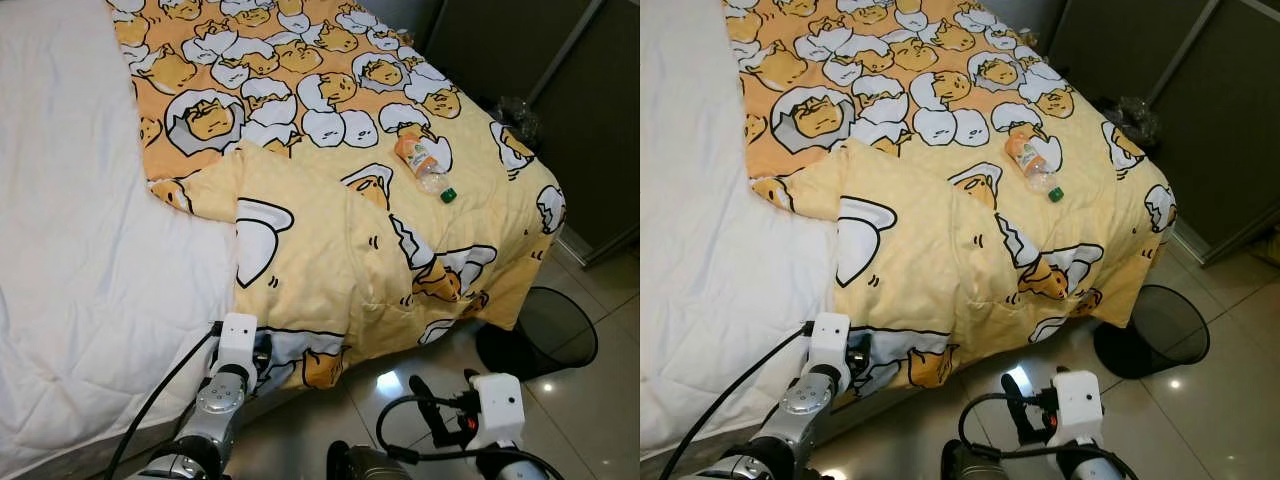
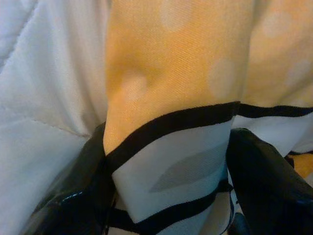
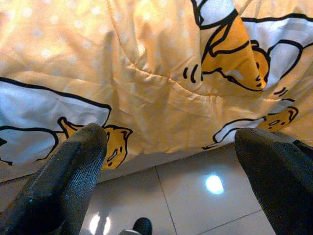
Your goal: Clean up the room
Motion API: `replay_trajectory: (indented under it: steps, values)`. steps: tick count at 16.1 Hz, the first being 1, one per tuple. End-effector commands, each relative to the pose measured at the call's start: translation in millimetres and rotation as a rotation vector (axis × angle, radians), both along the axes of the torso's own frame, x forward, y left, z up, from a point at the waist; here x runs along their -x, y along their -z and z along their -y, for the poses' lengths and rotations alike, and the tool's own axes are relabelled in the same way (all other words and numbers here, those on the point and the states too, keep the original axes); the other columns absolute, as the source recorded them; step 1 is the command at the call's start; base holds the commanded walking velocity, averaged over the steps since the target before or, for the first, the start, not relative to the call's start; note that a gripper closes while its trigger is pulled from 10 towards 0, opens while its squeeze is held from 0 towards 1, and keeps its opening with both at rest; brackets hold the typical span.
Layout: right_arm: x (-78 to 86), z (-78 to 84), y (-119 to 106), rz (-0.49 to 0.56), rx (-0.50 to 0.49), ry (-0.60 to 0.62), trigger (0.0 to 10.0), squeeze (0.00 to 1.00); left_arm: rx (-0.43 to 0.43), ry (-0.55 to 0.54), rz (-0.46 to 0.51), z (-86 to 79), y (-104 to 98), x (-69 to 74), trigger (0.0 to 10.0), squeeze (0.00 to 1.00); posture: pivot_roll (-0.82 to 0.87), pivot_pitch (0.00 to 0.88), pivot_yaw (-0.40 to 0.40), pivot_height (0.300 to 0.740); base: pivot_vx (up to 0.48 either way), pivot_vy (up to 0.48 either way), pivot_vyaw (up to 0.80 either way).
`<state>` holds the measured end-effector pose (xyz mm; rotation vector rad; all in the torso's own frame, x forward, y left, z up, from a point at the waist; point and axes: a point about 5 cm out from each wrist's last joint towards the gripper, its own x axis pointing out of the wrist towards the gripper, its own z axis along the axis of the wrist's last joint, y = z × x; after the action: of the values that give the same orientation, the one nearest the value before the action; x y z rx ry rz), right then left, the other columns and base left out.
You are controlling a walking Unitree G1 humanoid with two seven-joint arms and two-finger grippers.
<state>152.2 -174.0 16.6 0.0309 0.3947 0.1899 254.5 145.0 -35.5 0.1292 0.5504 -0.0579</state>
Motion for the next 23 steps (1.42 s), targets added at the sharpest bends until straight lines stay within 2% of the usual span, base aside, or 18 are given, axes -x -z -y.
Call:
replay_trajectory:
  steps: [1,6,9,15,18,19,21,23]
  values:
    - [2.6,4.6,6,-0.036,0.017,0.016,10.0,0.00,-0.013,0.019,-0.068,0.9,9,8.7,0.0,0.00,-0.13,0.100,-0.095,0.740,0.000,0.000,0.00]
    - [-15.0,0.0,11,-0.019,0.005,0.034,10.0,0.00,-0.020,0.130,-0.024,2.6,1,0.0,0.0,0.00,-0.10,0.020,-0.053,0.740,0.000,0.000,0.00]
    - [-21.1,2.8,16,-0.022,0.004,0.051,10.0,0.00,-0.012,0.175,-0.022,7.8,0,-1.5,0.0,0.00,-0.08,0.000,-0.045,0.740,0.000,0.000,0.00]
    - [-27.2,6.2,24,-0.035,0.021,0.043,10.0,0.00,0.049,0.256,-0.118,16.7,13,15.9,0.0,0.00,-0.08,0.000,-0.040,0.740,0.000,0.000,0.00]
    - [-29.2,6.2,26,-0.041,0.029,0.024,10.0,0.00,0.092,0.230,-0.130,19.6,10,9.6,0.0,0.00,-0.08,0.000,-0.048,0.740,0.000,0.000,0.00]
    - [-30.4,6.8,26,-0.040,0.032,0.021,10.0,0.00,0.085,0.260,-0.121,21.6,8,7.5,0.0,0.00,-0.08,0.000,-0.048,0.740,0.000,0.000,0.00]
    - [-33.2,9.1,26,-0.035,0.036,0.021,10.0,0.00,0.012,0.356,-0.105,23.4,5,4.9,0.0,0.00,-0.08,0.000,-0.045,0.740,0.000,0.000,0.00]
    - [-33.4,9.5,27,-0.035,0.037,0.017,10.0,0.00,-0.034,0.423,-0.096,19.9,5,6.1,0.0,0.00,-0.08,0.000,-0.043,0.740,0.000,0.000,0.00]
